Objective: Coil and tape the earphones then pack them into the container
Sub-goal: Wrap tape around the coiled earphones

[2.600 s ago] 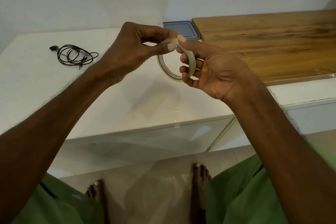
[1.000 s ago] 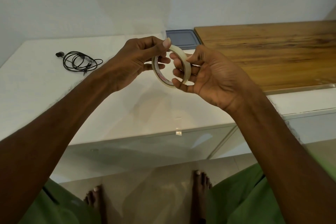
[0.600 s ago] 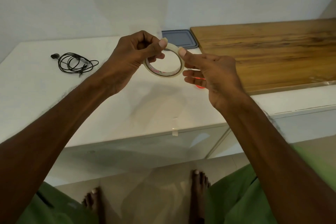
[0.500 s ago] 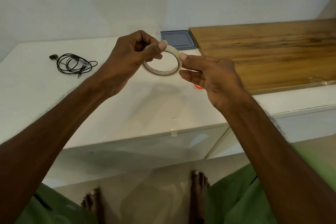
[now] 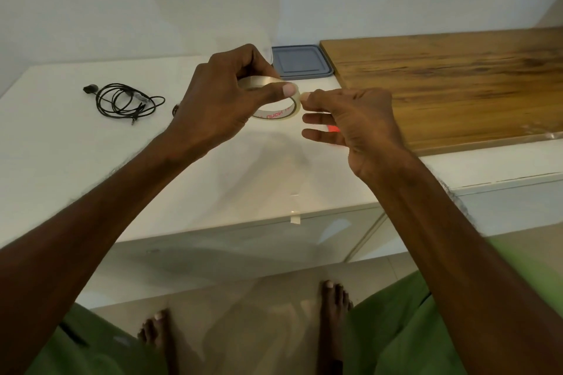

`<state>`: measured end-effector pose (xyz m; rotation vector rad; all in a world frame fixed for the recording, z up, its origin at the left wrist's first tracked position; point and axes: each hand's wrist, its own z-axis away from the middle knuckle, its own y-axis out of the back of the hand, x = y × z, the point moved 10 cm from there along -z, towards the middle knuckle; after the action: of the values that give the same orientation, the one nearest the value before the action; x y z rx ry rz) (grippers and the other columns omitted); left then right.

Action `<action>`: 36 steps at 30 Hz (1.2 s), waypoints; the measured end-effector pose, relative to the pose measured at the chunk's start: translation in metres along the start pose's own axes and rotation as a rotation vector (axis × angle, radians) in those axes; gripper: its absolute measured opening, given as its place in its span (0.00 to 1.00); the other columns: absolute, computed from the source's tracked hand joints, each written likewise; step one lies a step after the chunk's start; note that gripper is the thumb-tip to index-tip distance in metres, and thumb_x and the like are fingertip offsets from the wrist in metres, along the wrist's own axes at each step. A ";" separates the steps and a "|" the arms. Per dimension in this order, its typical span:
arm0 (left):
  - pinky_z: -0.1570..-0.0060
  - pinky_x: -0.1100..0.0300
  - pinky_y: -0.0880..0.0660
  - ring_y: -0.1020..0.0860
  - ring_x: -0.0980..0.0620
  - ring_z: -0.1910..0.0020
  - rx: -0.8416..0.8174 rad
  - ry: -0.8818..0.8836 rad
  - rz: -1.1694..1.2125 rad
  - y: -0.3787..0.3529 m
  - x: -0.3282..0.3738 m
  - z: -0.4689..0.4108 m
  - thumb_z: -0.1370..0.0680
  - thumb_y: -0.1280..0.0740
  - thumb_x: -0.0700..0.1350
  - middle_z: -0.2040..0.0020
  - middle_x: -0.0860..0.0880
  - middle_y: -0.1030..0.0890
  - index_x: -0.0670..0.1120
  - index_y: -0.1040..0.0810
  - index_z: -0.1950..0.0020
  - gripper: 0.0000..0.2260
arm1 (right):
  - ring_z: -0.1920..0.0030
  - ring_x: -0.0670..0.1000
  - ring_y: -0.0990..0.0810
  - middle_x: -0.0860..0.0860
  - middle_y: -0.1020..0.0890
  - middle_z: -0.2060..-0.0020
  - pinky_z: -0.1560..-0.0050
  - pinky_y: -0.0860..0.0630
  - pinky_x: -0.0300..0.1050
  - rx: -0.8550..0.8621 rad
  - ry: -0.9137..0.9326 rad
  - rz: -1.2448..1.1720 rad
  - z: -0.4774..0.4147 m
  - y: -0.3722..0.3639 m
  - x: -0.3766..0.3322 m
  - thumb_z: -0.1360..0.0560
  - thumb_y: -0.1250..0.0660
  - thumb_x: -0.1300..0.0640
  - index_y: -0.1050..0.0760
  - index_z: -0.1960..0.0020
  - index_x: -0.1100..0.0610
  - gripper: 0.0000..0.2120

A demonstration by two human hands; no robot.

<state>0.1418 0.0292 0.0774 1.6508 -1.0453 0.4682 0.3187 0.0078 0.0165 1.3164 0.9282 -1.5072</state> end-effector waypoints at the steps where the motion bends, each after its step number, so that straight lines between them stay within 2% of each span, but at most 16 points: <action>1: 0.58 0.67 0.29 0.21 0.58 0.56 0.000 -0.002 0.004 0.000 0.000 0.000 0.28 0.27 0.58 0.53 0.54 0.16 0.49 0.21 0.52 0.15 | 0.61 0.50 0.15 0.52 0.15 0.59 0.69 0.19 0.41 0.013 0.017 0.027 0.000 0.001 -0.001 0.29 0.25 0.60 0.20 0.57 0.58 0.04; 6: 0.59 0.70 0.29 0.22 0.60 0.58 -0.003 -0.023 0.023 -0.001 0.003 0.001 0.28 0.27 0.58 0.54 0.54 0.16 0.48 0.21 0.52 0.14 | 0.66 0.47 0.16 0.51 0.16 0.63 0.71 0.21 0.36 0.078 0.138 0.208 0.001 0.000 -0.012 0.27 0.27 0.58 0.19 0.56 0.59 0.04; 10: 0.58 0.65 0.28 0.22 0.58 0.57 -0.005 -0.022 0.067 -0.002 0.003 0.001 0.28 0.26 0.57 0.55 0.53 0.16 0.48 0.21 0.54 0.14 | 0.68 0.47 0.17 0.49 0.19 0.67 0.71 0.20 0.36 0.082 0.194 0.285 0.002 -0.005 -0.017 0.26 0.28 0.55 0.23 0.64 0.54 0.09; 13: 0.56 0.60 0.27 0.22 0.56 0.57 -0.007 -0.015 0.132 0.001 0.003 -0.001 0.28 0.26 0.56 0.56 0.52 0.17 0.48 0.21 0.54 0.13 | 0.69 0.47 0.17 0.49 0.19 0.67 0.71 0.21 0.34 0.076 0.186 0.269 0.002 -0.006 -0.017 0.25 0.29 0.55 0.23 0.62 0.55 0.08; 16: 0.56 0.59 0.26 0.21 0.57 0.58 -0.005 -0.007 0.162 0.005 0.003 -0.002 0.28 0.26 0.56 0.59 0.56 0.18 0.52 0.23 0.57 0.10 | 0.70 0.46 0.16 0.50 0.18 0.67 0.71 0.21 0.35 0.055 0.161 0.221 0.001 -0.005 -0.014 0.25 0.29 0.56 0.22 0.62 0.56 0.08; 19: 0.49 0.50 0.22 0.18 0.51 0.53 0.001 0.019 0.158 0.007 -0.001 -0.002 0.28 0.26 0.56 0.56 0.53 0.17 0.53 0.23 0.56 0.10 | 0.66 0.48 0.15 0.51 0.16 0.64 0.68 0.19 0.38 0.028 0.106 0.102 -0.001 -0.002 -0.011 0.25 0.29 0.55 0.21 0.59 0.57 0.06; 21: 0.45 0.48 0.22 0.18 0.49 0.51 0.006 0.028 0.164 0.008 -0.002 -0.002 0.27 0.27 0.56 0.54 0.50 0.16 0.51 0.23 0.55 0.10 | 0.64 0.49 0.14 0.51 0.15 0.62 0.68 0.19 0.40 -0.021 0.047 0.003 0.000 -0.004 -0.007 0.27 0.26 0.51 0.20 0.57 0.56 0.09; 23: 0.44 0.48 0.21 0.18 0.49 0.50 0.010 0.037 0.164 0.007 -0.003 -0.001 0.27 0.27 0.56 0.53 0.49 0.16 0.49 0.23 0.53 0.12 | 0.64 0.49 0.14 0.52 0.14 0.60 0.70 0.21 0.37 -0.058 0.016 -0.055 0.001 -0.005 -0.004 0.31 0.24 0.50 0.19 0.56 0.58 0.12; 26: 0.44 0.49 0.22 0.18 0.47 0.49 0.012 0.042 0.171 0.005 -0.004 -0.001 0.26 0.27 0.54 0.52 0.46 0.16 0.47 0.23 0.51 0.12 | 0.64 0.50 0.13 0.54 0.14 0.59 0.72 0.23 0.34 -0.078 -0.014 -0.102 0.001 -0.005 0.001 0.31 0.23 0.55 0.19 0.53 0.60 0.11; 31: 0.43 0.47 0.23 0.19 0.44 0.47 0.003 0.038 0.202 0.002 -0.005 0.000 0.25 0.27 0.53 0.51 0.44 0.16 0.43 0.22 0.50 0.14 | 0.60 0.56 0.13 0.58 0.14 0.58 0.62 0.17 0.44 -0.097 -0.035 -0.188 -0.003 -0.006 0.006 0.30 0.24 0.61 0.18 0.53 0.64 0.09; 36: 0.47 0.61 0.24 0.18 0.52 0.51 -0.013 0.029 0.267 0.000 -0.004 0.000 0.25 0.28 0.52 0.54 0.47 0.15 0.48 0.23 0.55 0.09 | 0.60 0.58 0.14 0.61 0.15 0.59 0.63 0.18 0.44 -0.122 -0.074 -0.305 -0.003 -0.006 0.009 0.30 0.25 0.65 0.19 0.53 0.67 0.08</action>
<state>0.1399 0.0307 0.0742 1.4951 -1.2506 0.6568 0.3132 0.0113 0.0068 1.0583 1.1937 -1.6873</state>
